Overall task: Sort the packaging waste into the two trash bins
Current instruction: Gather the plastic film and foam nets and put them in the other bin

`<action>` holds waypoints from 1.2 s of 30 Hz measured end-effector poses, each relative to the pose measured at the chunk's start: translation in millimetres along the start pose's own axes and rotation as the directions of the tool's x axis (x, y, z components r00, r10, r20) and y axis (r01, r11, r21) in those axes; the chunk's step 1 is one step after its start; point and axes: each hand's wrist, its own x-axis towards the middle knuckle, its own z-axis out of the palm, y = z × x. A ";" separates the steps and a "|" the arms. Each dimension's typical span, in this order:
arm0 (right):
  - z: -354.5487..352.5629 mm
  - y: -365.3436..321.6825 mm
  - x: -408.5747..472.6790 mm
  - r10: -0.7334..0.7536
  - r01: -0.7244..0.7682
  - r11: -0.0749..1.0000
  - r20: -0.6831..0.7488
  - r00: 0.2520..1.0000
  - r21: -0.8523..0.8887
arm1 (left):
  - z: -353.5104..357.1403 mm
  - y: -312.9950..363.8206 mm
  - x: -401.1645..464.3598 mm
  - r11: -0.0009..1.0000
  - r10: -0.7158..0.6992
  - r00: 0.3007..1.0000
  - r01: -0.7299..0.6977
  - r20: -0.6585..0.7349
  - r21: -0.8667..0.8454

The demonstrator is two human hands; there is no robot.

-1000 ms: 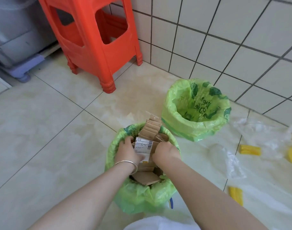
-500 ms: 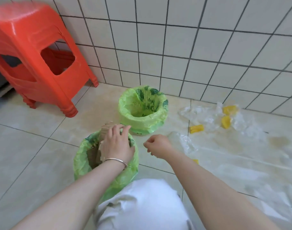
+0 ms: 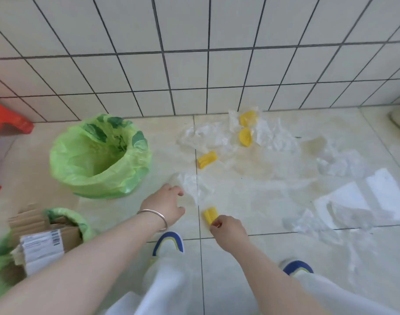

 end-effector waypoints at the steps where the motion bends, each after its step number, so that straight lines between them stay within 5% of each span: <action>1: 3.0 10.2 11.6 0.026 -0.026 0.999 0.003 1.000 -0.019 | 1.7 -4.8 15.2 1.000 -0.027 0.999 0.027 0.019 0.013; 6: 18.5 45.8 51.8 0.135 -0.129 0.983 0.035 0.990 -0.133 | 17.1 -17.3 77.0 0.996 -0.014 0.991 0.002 0.130 0.091; 10: 29.5 53.4 71.7 0.134 -0.147 0.977 -0.091 0.987 -0.154 | 44.5 -9.9 116.4 0.997 -0.023 0.993 0.015 0.118 0.070; 24: 45.6 50.0 110.1 -0.035 0.012 0.959 -0.078 0.996 -0.283 | 93.2 -4.1 166.5 0.989 -0.082 0.995 0.073 0.063 0.125; 30: 57.4 46.7 117.8 -0.146 0.155 0.932 0.051 0.988 -0.329 | 108.5 -9.1 167.8 0.982 -0.025 0.993 0.002 0.118 0.190; 33: 63.3 44.3 124.9 -0.146 0.160 0.935 0.068 0.987 -0.318 | 114.5 -12.1 166.1 0.991 0.040 0.998 -0.046 0.050 0.129; 36: 61.2 38.9 133.8 -0.137 0.147 0.939 0.056 0.989 -0.310 | 116.7 -12.5 168.1 0.996 0.043 0.991 -0.052 0.125 0.070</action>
